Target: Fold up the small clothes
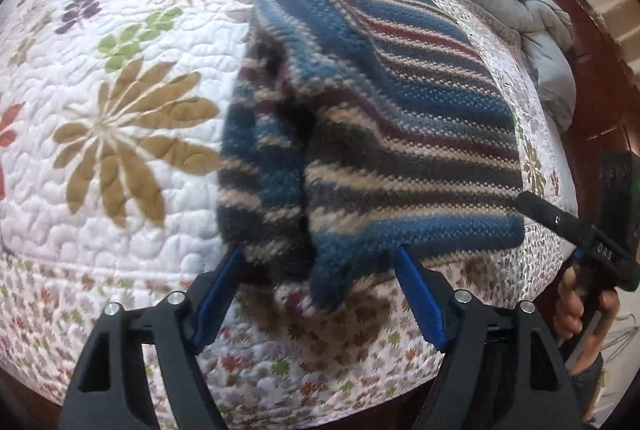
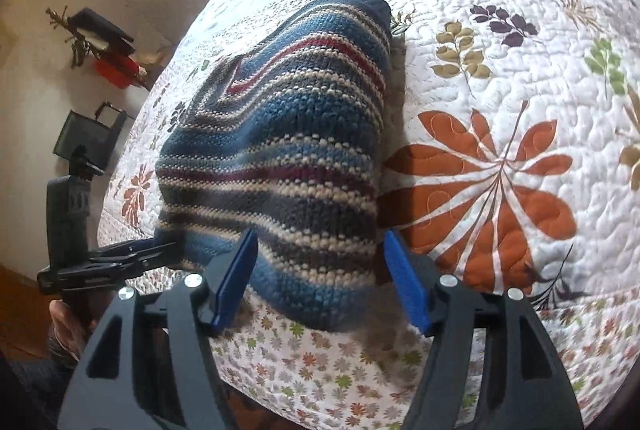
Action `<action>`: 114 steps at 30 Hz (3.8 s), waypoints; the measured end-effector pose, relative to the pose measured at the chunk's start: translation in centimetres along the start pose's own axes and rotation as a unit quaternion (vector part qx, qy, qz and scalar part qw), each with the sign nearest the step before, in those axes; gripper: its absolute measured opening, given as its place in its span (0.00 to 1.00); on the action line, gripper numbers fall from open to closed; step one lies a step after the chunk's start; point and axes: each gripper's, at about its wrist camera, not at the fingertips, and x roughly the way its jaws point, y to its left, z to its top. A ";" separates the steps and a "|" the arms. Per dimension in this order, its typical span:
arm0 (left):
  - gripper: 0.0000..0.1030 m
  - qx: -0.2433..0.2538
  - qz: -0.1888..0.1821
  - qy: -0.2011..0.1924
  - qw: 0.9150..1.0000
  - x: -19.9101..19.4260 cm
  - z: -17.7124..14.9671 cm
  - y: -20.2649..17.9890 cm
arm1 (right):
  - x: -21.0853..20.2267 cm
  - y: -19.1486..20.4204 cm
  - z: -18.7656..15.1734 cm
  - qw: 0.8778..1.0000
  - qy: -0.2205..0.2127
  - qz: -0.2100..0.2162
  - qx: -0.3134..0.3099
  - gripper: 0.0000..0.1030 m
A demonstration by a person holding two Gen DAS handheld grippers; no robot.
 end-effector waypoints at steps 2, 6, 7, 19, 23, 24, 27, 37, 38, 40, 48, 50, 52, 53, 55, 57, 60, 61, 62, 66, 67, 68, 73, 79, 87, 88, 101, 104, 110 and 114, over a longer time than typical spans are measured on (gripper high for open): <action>0.65 0.002 0.011 0.003 1.000 0.7 0.7 -0.5 | 0.1 0.1 -0.1 1.000 -0.002 0.007 0.004 0.64; 0.35 -0.025 0.006 0.007 1.000 1.8 1.9 0.4 | 0.6 0.5 -0.2 1.000 -0.002 0.012 0.000 0.68; 0.32 -0.035 -0.012 0.012 0.999 1.9 2.1 0.7 | 0.8 0.7 -0.3 1.000 -0.001 0.009 -0.003 0.69; 0.14 -0.024 -0.028 -0.063 0.997 -4.3 3.0 3.3 | 2.2 3.0 -0.9 0.999 0.015 0.014 -0.030 0.73; 0.14 -0.033 -0.015 -0.030 0.999 -2.6 3.0 5.0 | 3.6 3.7 -0.9 0.999 0.027 -0.005 -0.038 0.73; 0.14 -0.035 -0.012 -0.009 0.999 -0.9 2.6 5.4 | 4.0 3.7 -0.9 0.999 0.030 -0.014 -0.038 0.73; 0.16 -0.027 0.004 -0.007 1.000 0.8 2.0 5.1 | 5.0 3.4 -0.9 0.998 0.042 -0.036 -0.037 0.73; 0.48 -0.050 -0.018 -0.030 0.998 -4.9 4.6 7.4 | 3.8 3.1 -0.4 0.998 0.036 -0.031 -0.030 0.73; 0.48 -0.049 -0.018 -0.036 0.998 -5.4 5.3 7.4 | 3.6 3.2 -0.3 0.999 0.032 -0.031 -0.028 0.73; 0.48 -0.040 -0.004 -0.051 0.998 -6.3 6.9 7.0 | 3.1 3.4 0.0 0.999 0.023 -0.030 -0.027 0.73; 0.57 -0.019 0.024 -0.032 0.999 -2.3 14.6 3.7 | 2.8 4.3 0.9 0.999 0.010 -0.034 -0.039 0.73; 0.55 -0.020 0.043 -0.018 0.999 -0.3 15.2 3.5 | 3.1 4.2 0.9 0.999 0.013 -0.036 -0.036 0.73; 0.56 -0.029 0.054 -0.003 0.998 1.2 15.2 3.9 | 3.4 3.9 0.9 0.999 0.016 -0.038 -0.034 0.73; 0.56 -0.033 0.059 0.003 0.998 1.6 15.1 4.3 | 3.6 3.8 0.9 0.998 0.020 -0.039 -0.035 0.73; 0.59 -0.034 0.068 0.006 0.997 2.4 14.8 4.6 | 4.0 3.6 0.8 0.998 0.025 -0.049 -0.037 0.73; 0.64 -0.025 0.077 -0.003 0.997 2.7 14.6 4.8 | 4.4 3.4 0.7 0.997 0.027 -0.061 -0.042 0.73; 0.67 -0.031 0.072 -0.002 0.997 2.9 14.6 5.2 | 4.6 3.1 0.7 0.998 0.031 -0.054 -0.032 0.73; 0.67 -0.040 0.062 -0.003 0.997 2.5 14.5 5.5 | 4.5 3.1 0.7 0.998 0.029 -0.053 -0.029 0.73; 0.66 -0.046 0.053 -0.008 0.997 2.0 14.3 5.5 | 4.3 3.2 0.7 0.998 0.027 -0.053 -0.028 0.73; 0.66 -0.037 0.063 -0.036 0.997 -0.8 12.4 5.3 | 3.0 3.6 0.6 0.998 0.018 -0.056 -0.031 0.75; 0.66 -0.033 0.065 -0.044 0.996 -1.6 11.7 5.2 | 2.6 3.8 0.5 0.998 0.015 -0.060 -0.031 0.77; 0.66 -0.029 0.069 -0.049 0.996 -2.1 11.0 5.2 | 2.4 3.9 0.4 0.997 0.012 -0.064 -0.030 0.78; 0.68 -0.039 0.085 -0.062 0.994 -4.5 7.0 6.4 | 1.2 4.4 -0.7 0.996 0.006 -0.090 -0.025 0.84; 0.70 -0.042 0.142 -0.052 0.988 -5.1 1.2 8.1 | 0.4 4.0 -3.5 0.993 0.013 -0.119 -0.011 0.87; 0.76 -0.042 0.160 -0.035 0.986 -4.8 -4.5 7.8 | 1.0 3.6 -7.6 0.987 0.043 -0.153 0.016 0.87; 0.76 -0.040 0.159 -0.034 0.986 -4.7 -4.8 7.5 | 1.3 3.8 -7.9 0.987 0.047 -0.151 0.016 0.87; 0.84 -0.004 0.133 -0.054 0.990 -7.0 -6.1 2.5 | 0.8 9.5 -8.3 0.988 0.039 -0.148 -0.020 0.88; 0.85 -0.007 0.121 -0.067 0.990 -8.6 -6.1 2.0 | -0.5 10.3 -7.4 0.989 0.022 -0.146 -0.023 0.89; 0.85 0.011 0.136 -0.078 0.988 -10.5 -6.2 0.7 | -2.5 11.2 -6.8 0.987 0.009 -0.160 -0.025 0.89; 0.85 0.021 0.140 -0.087 0.986 -11.4 -6.6 -0.2 | -3.2 12.0 -7.0 0.986 0.003 -0.163 -0.031 0.89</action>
